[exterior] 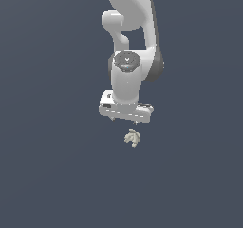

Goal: Pick up the object and move it to a goal position.

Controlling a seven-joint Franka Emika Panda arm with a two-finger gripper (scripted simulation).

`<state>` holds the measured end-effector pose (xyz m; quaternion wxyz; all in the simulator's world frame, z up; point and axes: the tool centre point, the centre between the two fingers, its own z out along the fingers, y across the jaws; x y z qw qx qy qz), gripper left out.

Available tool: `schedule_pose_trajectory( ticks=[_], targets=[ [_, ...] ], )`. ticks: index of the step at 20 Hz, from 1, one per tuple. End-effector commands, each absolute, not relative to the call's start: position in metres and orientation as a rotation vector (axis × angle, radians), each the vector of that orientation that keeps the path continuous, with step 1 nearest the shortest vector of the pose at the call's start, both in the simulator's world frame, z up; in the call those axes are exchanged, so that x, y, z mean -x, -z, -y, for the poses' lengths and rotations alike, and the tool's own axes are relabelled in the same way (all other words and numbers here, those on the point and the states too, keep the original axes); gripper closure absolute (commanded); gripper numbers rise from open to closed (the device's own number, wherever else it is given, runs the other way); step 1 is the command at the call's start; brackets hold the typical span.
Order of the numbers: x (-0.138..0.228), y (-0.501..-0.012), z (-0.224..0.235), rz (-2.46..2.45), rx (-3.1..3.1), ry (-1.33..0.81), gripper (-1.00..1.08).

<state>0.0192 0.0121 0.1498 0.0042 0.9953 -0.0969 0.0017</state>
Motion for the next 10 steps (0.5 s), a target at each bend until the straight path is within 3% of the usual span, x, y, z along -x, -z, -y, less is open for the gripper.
schedule_pose_trajectory(
  ticks=[1, 10],
  targets=[
    [-0.024, -0.141, -0.019, 0.397, -3.11, -0.004, -0.92],
    [-0.038, -0.111, -0.041, 0.711, -3.059, -0.001, -0.92]
  ],
)
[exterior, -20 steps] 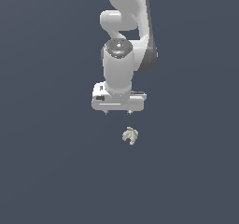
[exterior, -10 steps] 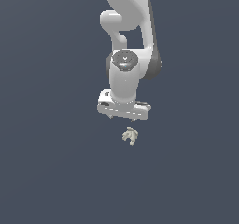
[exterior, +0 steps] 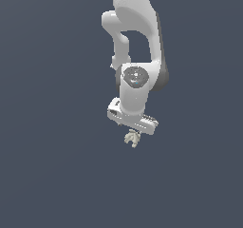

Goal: Pick up the object and move it to a goal position.

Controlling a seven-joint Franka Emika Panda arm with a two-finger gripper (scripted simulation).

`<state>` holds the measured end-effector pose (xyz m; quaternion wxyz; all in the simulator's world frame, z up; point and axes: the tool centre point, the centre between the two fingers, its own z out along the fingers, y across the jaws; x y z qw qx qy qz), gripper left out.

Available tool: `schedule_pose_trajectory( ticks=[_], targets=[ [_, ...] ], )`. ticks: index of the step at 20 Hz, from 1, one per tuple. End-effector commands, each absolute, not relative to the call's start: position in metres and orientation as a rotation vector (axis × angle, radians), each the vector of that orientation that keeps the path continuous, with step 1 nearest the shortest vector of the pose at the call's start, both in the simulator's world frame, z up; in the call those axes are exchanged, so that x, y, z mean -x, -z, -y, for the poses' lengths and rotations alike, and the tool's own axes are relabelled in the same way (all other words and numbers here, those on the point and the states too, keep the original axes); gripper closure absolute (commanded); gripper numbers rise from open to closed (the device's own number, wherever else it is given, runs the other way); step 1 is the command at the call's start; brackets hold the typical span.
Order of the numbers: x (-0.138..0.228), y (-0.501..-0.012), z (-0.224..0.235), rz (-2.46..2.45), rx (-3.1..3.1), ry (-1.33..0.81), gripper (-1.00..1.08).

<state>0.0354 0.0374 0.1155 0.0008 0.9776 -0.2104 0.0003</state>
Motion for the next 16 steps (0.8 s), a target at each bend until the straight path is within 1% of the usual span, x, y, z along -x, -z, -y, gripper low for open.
schedule_pose_trajectory(
  ticks=[1, 9, 16],
  targets=[
    [-0.039, -0.108, -0.043, 0.738, -3.053, -0.001, -0.92],
    [-0.044, -0.093, -0.054, 0.885, -3.014, 0.0, -0.92],
    [-0.045, -0.09, -0.056, 0.912, -3.006, 0.001, -0.92]
  ],
)
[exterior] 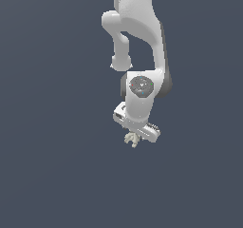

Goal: Pick up the object and move it to a goal position.

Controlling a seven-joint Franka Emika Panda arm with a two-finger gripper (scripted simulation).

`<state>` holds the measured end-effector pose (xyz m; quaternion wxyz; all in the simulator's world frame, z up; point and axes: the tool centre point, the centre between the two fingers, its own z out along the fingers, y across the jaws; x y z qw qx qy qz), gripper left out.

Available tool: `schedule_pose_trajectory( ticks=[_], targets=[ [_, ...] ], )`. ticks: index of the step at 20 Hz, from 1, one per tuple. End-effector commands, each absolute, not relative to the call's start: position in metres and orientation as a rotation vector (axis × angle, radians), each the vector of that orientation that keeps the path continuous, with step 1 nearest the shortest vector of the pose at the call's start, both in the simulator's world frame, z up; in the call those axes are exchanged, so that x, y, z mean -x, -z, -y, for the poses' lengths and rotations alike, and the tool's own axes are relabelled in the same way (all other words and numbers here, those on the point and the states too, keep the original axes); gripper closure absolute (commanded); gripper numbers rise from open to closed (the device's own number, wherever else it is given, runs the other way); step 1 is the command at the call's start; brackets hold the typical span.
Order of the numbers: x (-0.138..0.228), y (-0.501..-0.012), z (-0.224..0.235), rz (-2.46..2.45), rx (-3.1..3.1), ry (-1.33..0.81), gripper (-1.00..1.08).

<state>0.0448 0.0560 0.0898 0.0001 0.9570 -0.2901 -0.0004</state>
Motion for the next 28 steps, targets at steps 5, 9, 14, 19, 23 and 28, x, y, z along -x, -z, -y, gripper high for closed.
schedule_pose_trajectory(
  ticks=[5, 9, 14, 19, 23, 28],
  targets=[
    [-0.045, -0.081, -0.056, 0.913, -3.006, 0.001, -0.92],
    [-0.044, -0.06, -0.056, 0.916, -3.005, 0.0, -0.92],
    [-0.044, -0.041, -0.056, 0.918, -3.004, 0.0, -0.92],
    [-0.045, -0.04, -0.056, 0.918, -3.004, 0.0, 1.08],
    [-0.045, -0.04, -0.056, 0.918, -3.004, 0.0, 1.08],
    [-0.045, -0.04, -0.056, 0.918, -3.004, 0.0, 1.08]
  ],
)
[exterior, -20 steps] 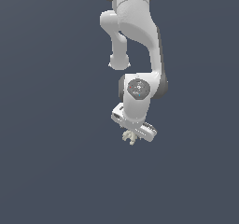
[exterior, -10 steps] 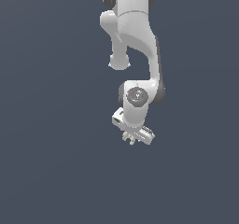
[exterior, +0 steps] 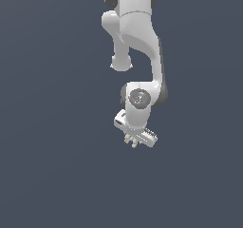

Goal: Pick up the object and move it to a goal position.

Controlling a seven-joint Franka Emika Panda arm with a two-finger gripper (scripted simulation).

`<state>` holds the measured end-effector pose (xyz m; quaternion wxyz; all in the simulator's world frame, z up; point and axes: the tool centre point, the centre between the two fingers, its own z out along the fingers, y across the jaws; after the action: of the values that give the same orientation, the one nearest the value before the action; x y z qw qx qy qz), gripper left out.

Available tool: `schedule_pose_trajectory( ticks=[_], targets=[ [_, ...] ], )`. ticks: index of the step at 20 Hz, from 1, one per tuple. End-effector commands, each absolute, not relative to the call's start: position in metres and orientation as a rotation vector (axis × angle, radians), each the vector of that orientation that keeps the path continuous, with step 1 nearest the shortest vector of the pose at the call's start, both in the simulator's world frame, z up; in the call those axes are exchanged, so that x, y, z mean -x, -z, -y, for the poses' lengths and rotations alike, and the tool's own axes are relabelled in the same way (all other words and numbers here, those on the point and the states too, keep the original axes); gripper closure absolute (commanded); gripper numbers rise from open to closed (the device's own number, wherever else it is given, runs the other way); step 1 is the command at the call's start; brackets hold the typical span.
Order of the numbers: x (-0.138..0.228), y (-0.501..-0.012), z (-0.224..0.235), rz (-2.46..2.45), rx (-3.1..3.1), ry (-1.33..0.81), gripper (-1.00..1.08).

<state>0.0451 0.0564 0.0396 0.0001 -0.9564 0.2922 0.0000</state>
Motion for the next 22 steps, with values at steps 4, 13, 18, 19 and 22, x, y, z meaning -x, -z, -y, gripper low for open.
schedule_pose_trajectory(
  ticks=[4, 13, 18, 19, 22],
  targets=[
    [-0.048, -0.045, -0.058, -0.903, 3.006, 0.007, 1.08],
    [-0.082, -0.118, -0.089, -0.697, 3.022, 0.098, 1.08],
    [-0.107, -0.191, -0.122, -0.499, 3.02, 0.183, 1.08],
    [-0.111, -0.208, -0.129, -0.454, 3.017, 0.201, 1.08],
    [-0.121, -0.26, -0.153, -0.318, 3.004, 0.257, 1.08]
  ],
)
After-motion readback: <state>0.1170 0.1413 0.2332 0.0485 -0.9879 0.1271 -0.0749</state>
